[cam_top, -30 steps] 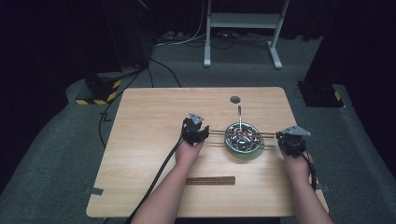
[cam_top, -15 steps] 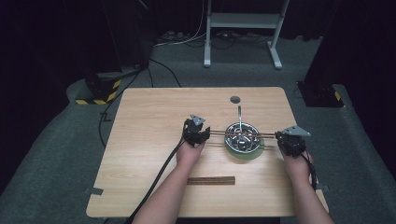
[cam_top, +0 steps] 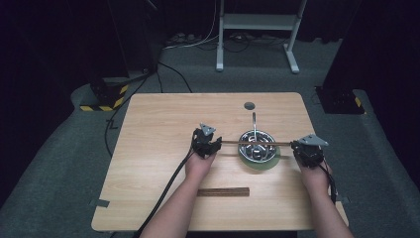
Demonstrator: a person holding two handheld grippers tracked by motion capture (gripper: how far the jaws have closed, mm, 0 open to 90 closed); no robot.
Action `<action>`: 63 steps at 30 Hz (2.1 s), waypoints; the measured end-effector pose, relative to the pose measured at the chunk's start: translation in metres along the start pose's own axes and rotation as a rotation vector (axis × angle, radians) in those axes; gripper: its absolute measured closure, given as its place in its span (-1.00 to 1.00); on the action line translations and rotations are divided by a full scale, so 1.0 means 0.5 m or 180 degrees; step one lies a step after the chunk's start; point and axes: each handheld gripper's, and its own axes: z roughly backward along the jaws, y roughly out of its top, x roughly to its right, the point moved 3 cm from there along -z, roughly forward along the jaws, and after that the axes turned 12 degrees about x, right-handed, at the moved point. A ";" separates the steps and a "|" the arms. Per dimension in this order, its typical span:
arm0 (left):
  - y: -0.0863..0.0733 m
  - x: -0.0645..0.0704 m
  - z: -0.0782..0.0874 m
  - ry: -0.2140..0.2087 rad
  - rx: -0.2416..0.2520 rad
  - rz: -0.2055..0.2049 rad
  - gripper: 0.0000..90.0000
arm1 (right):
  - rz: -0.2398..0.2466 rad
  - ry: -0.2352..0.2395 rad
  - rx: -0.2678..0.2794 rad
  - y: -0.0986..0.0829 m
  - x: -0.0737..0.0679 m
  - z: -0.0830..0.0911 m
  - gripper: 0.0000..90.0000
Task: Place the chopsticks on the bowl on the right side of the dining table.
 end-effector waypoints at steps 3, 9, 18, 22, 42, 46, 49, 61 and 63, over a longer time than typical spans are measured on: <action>0.001 -0.003 0.002 0.0017 0.0011 0.0004 0.30 | -0.0022 -0.0026 0.0010 0.002 -0.002 0.003 0.83; -0.001 -0.010 0.025 0.0097 0.0040 -0.0019 0.30 | 0.0000 -0.0050 0.0027 0.003 -0.002 0.013 0.82; -0.017 0.004 0.037 0.0092 -0.0048 -0.0167 0.29 | -0.0024 -0.0076 -0.0014 -0.015 -0.006 0.019 0.81; -0.023 0.009 0.032 0.0068 -0.0072 -0.0180 0.29 | -0.0020 -0.0066 -0.0016 -0.016 -0.008 0.019 0.80; -0.022 0.013 0.028 0.0044 -0.0066 -0.0189 0.29 | -0.0021 -0.0088 -0.0022 -0.015 -0.006 0.021 0.79; -0.019 0.007 0.034 0.0076 -0.0065 -0.0186 0.29 | -0.0023 -0.0084 -0.0017 -0.016 -0.007 0.023 0.77; -0.019 0.003 0.039 0.0083 -0.0056 -0.0177 0.28 | -0.0029 -0.0083 -0.0027 -0.018 -0.008 0.027 0.75; -0.065 -0.059 0.139 -0.0050 -0.0172 -0.0237 0.04 | -0.0353 0.0194 -0.0087 -0.042 -0.056 0.079 0.37; -0.073 -0.067 0.151 -0.0056 -0.0201 -0.0219 -0.03 | -0.0435 0.0275 -0.0127 -0.051 -0.071 0.086 0.26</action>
